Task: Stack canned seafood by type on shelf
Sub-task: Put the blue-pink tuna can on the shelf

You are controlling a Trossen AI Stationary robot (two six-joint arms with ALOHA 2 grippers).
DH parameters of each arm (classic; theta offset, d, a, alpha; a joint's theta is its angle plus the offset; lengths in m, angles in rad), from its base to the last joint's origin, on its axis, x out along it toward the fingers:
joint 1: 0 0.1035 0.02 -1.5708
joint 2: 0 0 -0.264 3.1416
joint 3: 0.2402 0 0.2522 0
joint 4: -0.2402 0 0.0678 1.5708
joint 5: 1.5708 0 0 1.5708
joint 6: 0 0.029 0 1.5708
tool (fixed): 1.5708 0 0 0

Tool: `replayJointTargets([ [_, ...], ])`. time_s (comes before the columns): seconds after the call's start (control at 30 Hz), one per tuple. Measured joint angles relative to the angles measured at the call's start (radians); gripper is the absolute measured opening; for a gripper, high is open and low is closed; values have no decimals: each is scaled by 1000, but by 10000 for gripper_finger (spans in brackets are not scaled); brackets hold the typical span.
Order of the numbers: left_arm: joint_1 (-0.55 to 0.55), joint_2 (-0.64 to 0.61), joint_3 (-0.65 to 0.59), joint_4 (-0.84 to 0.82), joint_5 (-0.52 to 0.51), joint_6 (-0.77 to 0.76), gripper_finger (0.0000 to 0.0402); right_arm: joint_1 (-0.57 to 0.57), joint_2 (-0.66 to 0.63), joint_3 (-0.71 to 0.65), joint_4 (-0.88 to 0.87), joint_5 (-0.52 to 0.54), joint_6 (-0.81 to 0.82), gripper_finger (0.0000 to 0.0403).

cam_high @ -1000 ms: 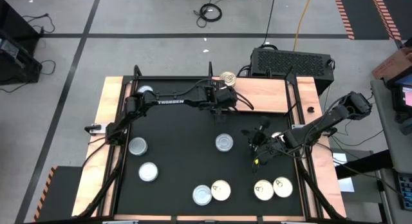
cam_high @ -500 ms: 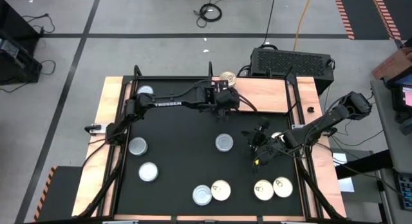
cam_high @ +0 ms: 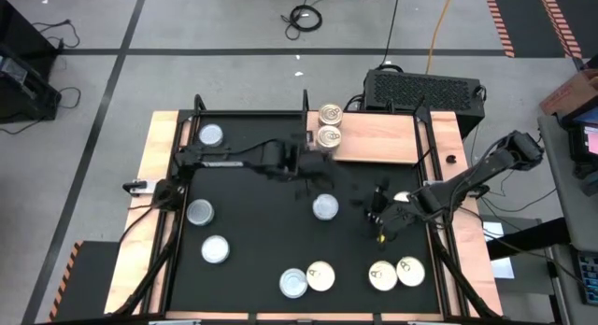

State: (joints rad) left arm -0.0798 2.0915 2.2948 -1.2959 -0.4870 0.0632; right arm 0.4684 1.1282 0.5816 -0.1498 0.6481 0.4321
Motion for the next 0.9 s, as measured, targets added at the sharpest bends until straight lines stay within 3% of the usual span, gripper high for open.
replayJointTargets([
  [0.13, -103, -58, -82, 13, -147, -54, 42, 68, 11, 1, 37, -3, 59, 0],
  [0.23, -161, -118, -216, 51, -240, -108, 42, 133, 26, 0, 83, -3, 91, 0],
  [0.33, -198, -205, -426, 147, -316, -177, 42, 196, 39, 1, 164, -2, 106, 0],
  [0.47, -211, -370, -768, 403, -310, -236, 42, 274, 43, 1, 265, -3, 107, 0],
  [0.6, -169, -514, -1107, 871, -149, -198, 42, 332, 42, 11, 301, -30, 146, 0],
  [0.73, -120, -555, -1382, 1576, 207, -87, 42, 368, 41, 84, 201, -88, 243, 0],
  [0.83, -99, -505, -1495, 2011, 364, -80, 42, 388, 43, 183, 55, -142, 328, 0],
  [0.9, -95, -470, -1524, 2165, 383, -75, 42, 400, 63, 271, -71, -156, 379, 0],
])
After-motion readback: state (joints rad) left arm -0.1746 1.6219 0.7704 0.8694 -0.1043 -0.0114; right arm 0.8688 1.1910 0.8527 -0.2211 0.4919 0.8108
